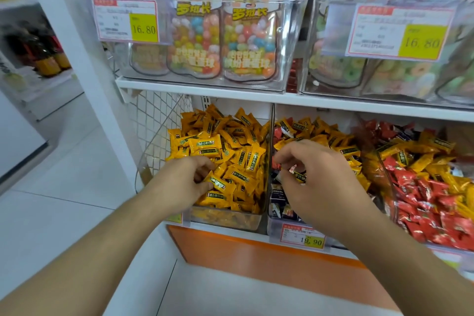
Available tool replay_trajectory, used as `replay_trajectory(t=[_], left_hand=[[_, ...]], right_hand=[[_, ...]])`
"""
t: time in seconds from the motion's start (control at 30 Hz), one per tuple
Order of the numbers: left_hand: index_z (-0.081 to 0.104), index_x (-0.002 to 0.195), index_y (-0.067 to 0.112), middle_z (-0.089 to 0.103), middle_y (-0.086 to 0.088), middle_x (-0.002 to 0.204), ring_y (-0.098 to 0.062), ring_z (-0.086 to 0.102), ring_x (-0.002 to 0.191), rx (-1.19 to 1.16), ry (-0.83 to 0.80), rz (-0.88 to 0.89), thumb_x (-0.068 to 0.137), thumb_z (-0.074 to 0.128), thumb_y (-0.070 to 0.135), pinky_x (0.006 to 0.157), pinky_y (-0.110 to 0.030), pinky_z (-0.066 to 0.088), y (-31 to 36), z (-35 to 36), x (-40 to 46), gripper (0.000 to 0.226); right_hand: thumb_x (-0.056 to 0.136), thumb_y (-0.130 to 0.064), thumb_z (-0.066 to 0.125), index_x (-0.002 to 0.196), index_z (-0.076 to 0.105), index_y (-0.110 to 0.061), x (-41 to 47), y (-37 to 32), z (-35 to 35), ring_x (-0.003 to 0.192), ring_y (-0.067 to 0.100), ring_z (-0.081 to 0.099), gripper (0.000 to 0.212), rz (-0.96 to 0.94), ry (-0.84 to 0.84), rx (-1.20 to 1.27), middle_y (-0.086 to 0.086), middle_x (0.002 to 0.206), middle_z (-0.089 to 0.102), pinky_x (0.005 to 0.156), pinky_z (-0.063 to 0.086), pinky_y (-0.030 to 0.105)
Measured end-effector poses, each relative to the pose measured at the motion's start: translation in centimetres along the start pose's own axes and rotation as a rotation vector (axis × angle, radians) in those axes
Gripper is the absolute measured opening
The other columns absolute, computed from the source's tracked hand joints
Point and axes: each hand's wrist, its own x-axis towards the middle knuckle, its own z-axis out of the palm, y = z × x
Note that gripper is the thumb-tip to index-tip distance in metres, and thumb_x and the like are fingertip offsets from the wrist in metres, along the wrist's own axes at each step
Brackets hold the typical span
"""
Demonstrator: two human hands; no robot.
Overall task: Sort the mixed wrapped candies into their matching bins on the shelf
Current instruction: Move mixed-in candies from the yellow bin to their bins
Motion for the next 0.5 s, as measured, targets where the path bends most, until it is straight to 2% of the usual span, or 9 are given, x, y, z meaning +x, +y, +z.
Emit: replay_trajectory(t=[0.13,0.27,0.37,0.47,0.5], left_hand=[[0.067,0.099,0.037,0.068,0.010,0.090,-0.006,0.067,0.079,-0.099,-0.022,-0.035,0.083,0.086,0.023,0.071,-0.026,0.058,0.5,-0.3,0.3,0.029],[0.070,0.095,0.036,0.069,0.006,0.087,-0.012,0.070,0.077,-0.256,0.034,0.004,0.081,0.088,0.020,0.076,-0.036,0.060,1.6,-2.4,0.4,0.028],[0.071,0.106,0.036,0.072,0.005,0.097,-0.014,0.073,0.082,-0.467,0.136,0.019,0.083,0.086,0.020,0.079,-0.034,0.059,2.9,-3.2,0.5,0.031],[0.060,0.134,0.026,0.070,0.005,0.120,-0.007,0.074,0.099,-0.694,0.065,0.054,0.086,0.082,0.009,0.091,-0.031,0.058,4.0,-2.4,0.7,0.055],[0.057,0.137,0.025,0.068,0.005,0.123,-0.005,0.073,0.104,-0.707,0.046,0.058,0.087,0.080,0.007,0.093,-0.031,0.058,4.1,-2.1,0.7,0.059]], right_hand=[[0.093,-0.012,0.069,0.104,0.069,-0.030,-0.1,0.1,0.2,0.098,-0.010,0.053,0.022,0.007,-0.013,-0.003,-0.025,0.098,0.059,0.078,0.041,0.001],[0.092,-0.010,0.070,0.101,0.070,-0.028,0.0,0.2,0.3,0.100,-0.008,0.052,0.020,0.003,-0.001,-0.003,-0.022,0.095,0.060,0.080,0.040,0.001],[0.091,-0.008,0.070,0.100,0.070,-0.027,0.1,0.2,0.3,0.098,-0.008,0.053,0.021,-0.005,0.003,-0.004,-0.021,0.095,0.060,0.081,0.041,0.002],[0.091,-0.007,0.069,0.100,0.070,-0.027,0.0,0.3,0.4,0.097,-0.005,0.055,0.021,-0.016,0.000,-0.013,-0.021,0.095,0.061,0.082,0.043,0.005],[0.091,-0.007,0.069,0.100,0.070,-0.027,0.0,0.3,0.3,0.097,-0.005,0.056,0.021,-0.015,0.001,-0.008,-0.020,0.096,0.062,0.083,0.044,0.006]])
